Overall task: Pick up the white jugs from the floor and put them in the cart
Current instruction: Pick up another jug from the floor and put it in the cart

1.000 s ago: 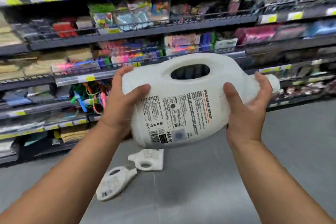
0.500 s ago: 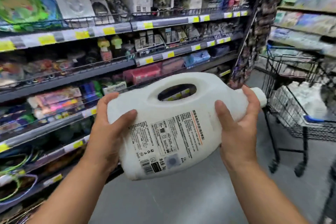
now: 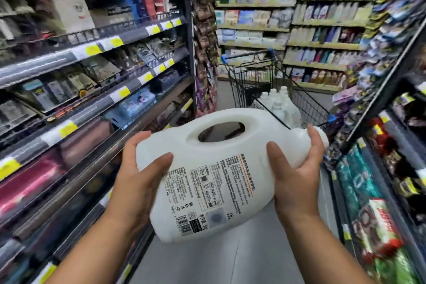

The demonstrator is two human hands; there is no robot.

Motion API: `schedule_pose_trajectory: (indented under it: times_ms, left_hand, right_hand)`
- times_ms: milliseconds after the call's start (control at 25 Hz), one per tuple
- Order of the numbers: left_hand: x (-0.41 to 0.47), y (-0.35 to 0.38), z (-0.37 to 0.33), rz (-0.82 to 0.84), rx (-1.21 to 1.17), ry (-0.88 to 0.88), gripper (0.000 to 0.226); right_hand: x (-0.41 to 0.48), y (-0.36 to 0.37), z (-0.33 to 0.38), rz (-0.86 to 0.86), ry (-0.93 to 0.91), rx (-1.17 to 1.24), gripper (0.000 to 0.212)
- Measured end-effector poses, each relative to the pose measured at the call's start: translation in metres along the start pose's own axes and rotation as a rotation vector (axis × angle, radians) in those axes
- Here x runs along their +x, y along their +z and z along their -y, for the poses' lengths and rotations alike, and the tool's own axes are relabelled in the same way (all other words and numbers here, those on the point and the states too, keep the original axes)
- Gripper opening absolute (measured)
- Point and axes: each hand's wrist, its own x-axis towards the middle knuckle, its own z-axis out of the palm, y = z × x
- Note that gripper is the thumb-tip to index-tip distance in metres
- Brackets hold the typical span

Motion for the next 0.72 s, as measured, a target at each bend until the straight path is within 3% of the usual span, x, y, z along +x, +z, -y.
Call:
schedule_pose_trajectory:
  times_ms: [240, 480, 720]
  left_hand:
    - [0.154, 0.123, 0.064, 0.173, 0.025, -0.094, 0.066]
    - [0.260, 0.244, 0.134, 0.154, -0.002, -0.161, 0.055]
    - [0.359, 0.331, 0.177, 0.229, 0.046, -0.214, 0.058]
  right_hand:
    - [0.160, -0.035, -0.043, -0.207, -0.031, -0.080, 0.082]
    - [0.327, -0.079, -0.073, -0.205, 0.013, -0.120, 0.069]
    - [0.443, -0.102, -0.105, -0.283, 0.026, -0.127, 0.076]
